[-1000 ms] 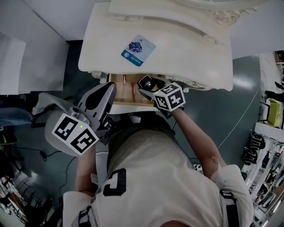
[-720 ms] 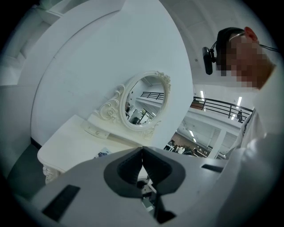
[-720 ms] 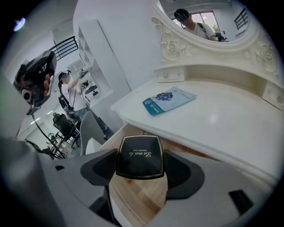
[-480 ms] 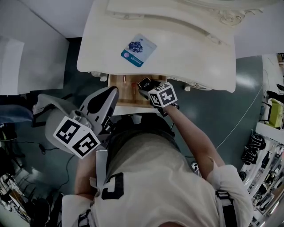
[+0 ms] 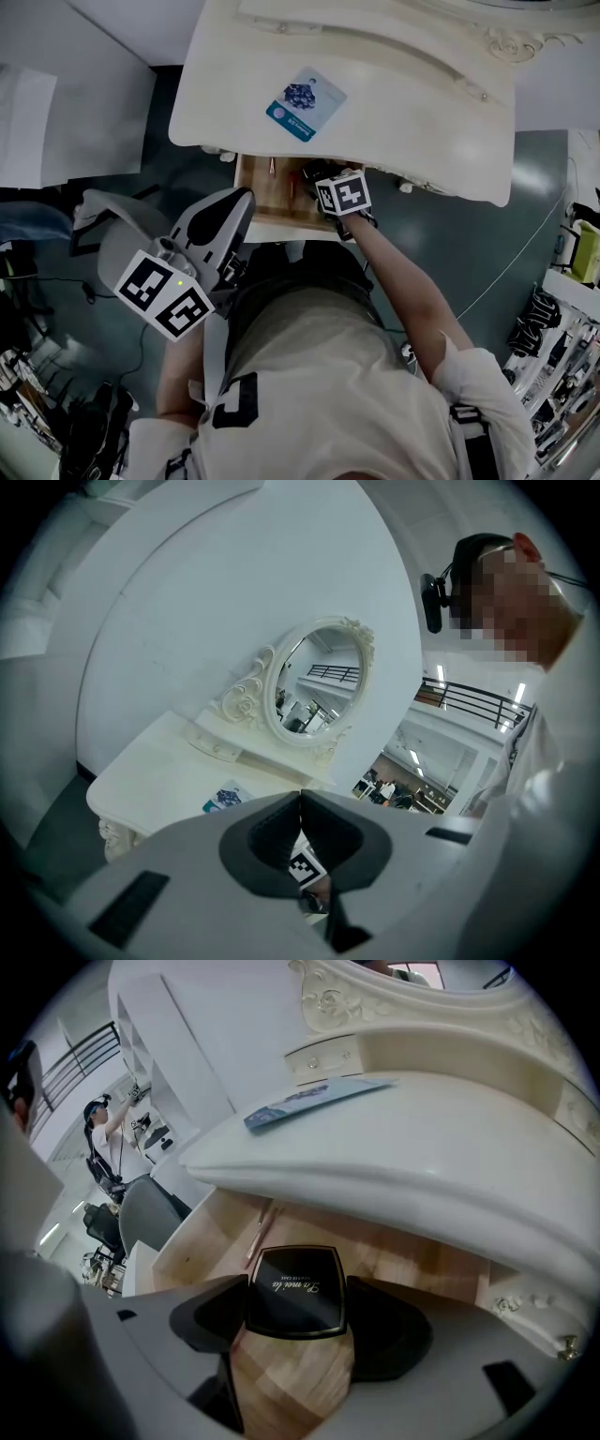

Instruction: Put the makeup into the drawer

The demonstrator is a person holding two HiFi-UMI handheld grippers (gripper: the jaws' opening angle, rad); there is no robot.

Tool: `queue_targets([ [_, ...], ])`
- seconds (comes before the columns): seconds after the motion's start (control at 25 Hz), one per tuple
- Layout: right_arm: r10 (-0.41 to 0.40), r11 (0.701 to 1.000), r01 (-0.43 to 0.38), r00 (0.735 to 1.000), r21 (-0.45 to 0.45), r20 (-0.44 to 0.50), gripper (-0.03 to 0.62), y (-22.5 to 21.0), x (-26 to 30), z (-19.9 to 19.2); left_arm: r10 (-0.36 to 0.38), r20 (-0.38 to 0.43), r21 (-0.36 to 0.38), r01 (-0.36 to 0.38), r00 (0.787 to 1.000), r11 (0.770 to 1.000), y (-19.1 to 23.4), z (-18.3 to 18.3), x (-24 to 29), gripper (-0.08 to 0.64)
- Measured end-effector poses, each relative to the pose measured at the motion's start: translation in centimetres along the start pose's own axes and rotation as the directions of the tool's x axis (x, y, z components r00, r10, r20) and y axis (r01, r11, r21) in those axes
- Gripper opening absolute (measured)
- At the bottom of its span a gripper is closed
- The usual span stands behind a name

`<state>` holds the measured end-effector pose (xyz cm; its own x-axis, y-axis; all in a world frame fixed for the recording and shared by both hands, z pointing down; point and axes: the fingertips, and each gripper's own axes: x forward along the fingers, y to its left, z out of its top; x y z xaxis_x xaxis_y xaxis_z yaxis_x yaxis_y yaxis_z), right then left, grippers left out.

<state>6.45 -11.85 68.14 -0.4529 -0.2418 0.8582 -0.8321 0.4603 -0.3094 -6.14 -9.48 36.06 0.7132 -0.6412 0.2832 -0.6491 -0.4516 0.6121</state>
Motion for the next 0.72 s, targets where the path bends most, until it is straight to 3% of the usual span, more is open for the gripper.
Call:
queue_targets([
  [0.24,-0.036,0.997,0.039,0.999,0.064,-0.038,0.333,-0.4,2.0,-1.1,0.034,-0.016,-0.014,-0.034,0.999,0.999,0.9,-0.6,-0.5,0.058],
  [0.72,-0.128,0.964,0.140,0.990,0.228,-0.067,0.333,-2.8,3.4,-2.7,0.057,-0.031,-0.025,-0.058,0.998,0.998,1.4,-1.4,-0.9,0.058],
])
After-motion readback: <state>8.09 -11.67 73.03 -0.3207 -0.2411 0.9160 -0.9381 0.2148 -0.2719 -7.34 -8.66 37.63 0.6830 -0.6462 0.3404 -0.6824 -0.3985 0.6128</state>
